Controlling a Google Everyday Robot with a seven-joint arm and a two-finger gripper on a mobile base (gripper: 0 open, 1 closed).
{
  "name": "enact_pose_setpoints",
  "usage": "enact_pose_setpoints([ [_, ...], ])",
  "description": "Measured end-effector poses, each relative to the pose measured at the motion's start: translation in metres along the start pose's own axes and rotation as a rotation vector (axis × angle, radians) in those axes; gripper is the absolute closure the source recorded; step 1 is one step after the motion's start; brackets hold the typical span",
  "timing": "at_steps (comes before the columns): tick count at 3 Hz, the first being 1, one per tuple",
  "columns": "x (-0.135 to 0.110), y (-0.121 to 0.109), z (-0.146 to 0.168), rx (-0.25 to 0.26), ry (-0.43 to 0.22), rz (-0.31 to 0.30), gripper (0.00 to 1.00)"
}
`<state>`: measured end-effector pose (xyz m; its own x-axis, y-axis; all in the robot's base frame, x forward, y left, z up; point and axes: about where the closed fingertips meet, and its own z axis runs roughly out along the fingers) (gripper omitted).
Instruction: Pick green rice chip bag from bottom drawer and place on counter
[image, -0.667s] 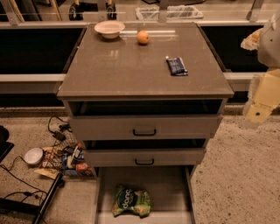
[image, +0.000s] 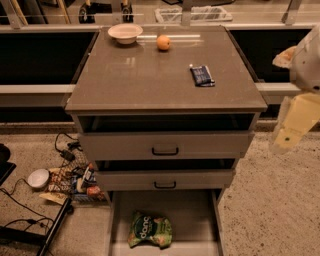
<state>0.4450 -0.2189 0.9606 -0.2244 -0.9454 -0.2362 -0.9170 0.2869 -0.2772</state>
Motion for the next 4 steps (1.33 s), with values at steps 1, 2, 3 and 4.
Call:
enact_pose_setpoints([
  [1, 0.016, 0.016, 0.050, -0.011, -0.045, 0.014, 0.00],
  [2, 0.039, 0.061, 0.137, -0.055, -0.131, 0.047, 0.00],
  [3, 0.047, 0.077, 0.192, -0.045, -0.209, 0.086, 0.00],
  [4, 0.051, 0.091, 0.249, -0.047, -0.293, 0.154, 0.00],
])
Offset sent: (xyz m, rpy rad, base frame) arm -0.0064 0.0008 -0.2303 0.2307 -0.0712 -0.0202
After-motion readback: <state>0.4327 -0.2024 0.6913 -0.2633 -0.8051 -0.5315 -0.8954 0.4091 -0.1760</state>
